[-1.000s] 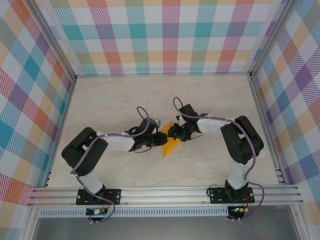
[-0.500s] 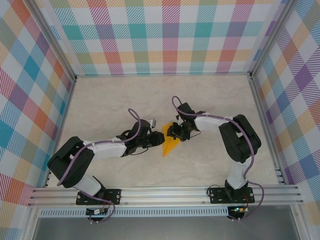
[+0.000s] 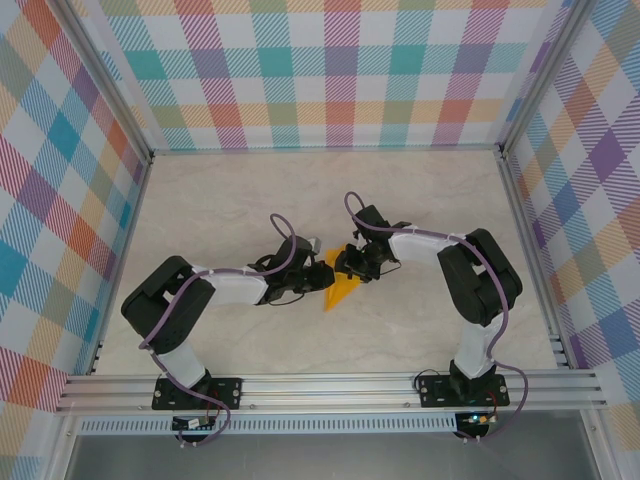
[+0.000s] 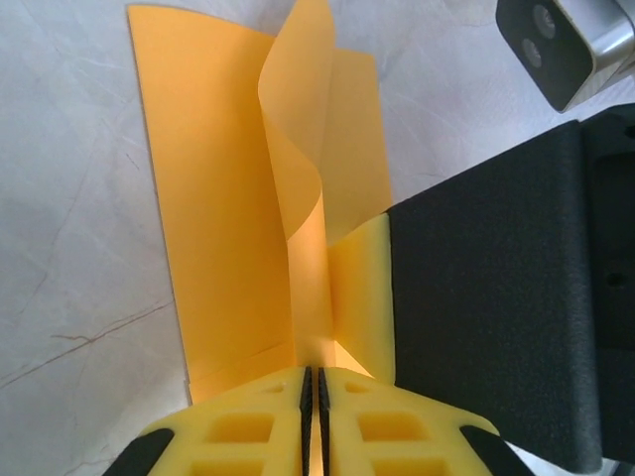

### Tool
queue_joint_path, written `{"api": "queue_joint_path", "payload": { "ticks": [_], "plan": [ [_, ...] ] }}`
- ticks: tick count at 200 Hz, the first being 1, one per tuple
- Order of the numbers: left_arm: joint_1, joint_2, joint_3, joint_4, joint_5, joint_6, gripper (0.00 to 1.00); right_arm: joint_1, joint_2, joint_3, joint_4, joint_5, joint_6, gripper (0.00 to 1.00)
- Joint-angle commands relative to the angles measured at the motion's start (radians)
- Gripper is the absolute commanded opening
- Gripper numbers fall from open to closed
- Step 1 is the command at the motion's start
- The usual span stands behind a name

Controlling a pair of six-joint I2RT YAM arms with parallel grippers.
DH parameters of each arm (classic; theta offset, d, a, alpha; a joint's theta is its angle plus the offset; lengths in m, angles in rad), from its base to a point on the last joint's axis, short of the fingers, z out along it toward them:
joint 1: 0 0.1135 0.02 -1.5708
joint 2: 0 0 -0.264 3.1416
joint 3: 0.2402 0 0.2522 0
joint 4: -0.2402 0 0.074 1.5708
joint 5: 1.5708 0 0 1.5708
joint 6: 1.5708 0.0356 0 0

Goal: Fold a paper plane with a square sheet of paper (pick it up from the middle)
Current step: Fourth fold the wing at the center of the table.

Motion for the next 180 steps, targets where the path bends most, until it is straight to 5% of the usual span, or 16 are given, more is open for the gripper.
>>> {"api": "queue_joint_path", "payload": {
  "ticks": [1,180],
  "plan": [
    [0.007,0.022,0.034,-0.029,-0.044,0.027,0.11,-0.003,0.056,-0.020,-0.075,0.103,0.004,0.41],
    [0.006,0.054,0.066,-0.126,-0.099,0.049,0.09,-0.002,0.059,-0.035,-0.071,0.122,0.005,0.41]
  ]
}}
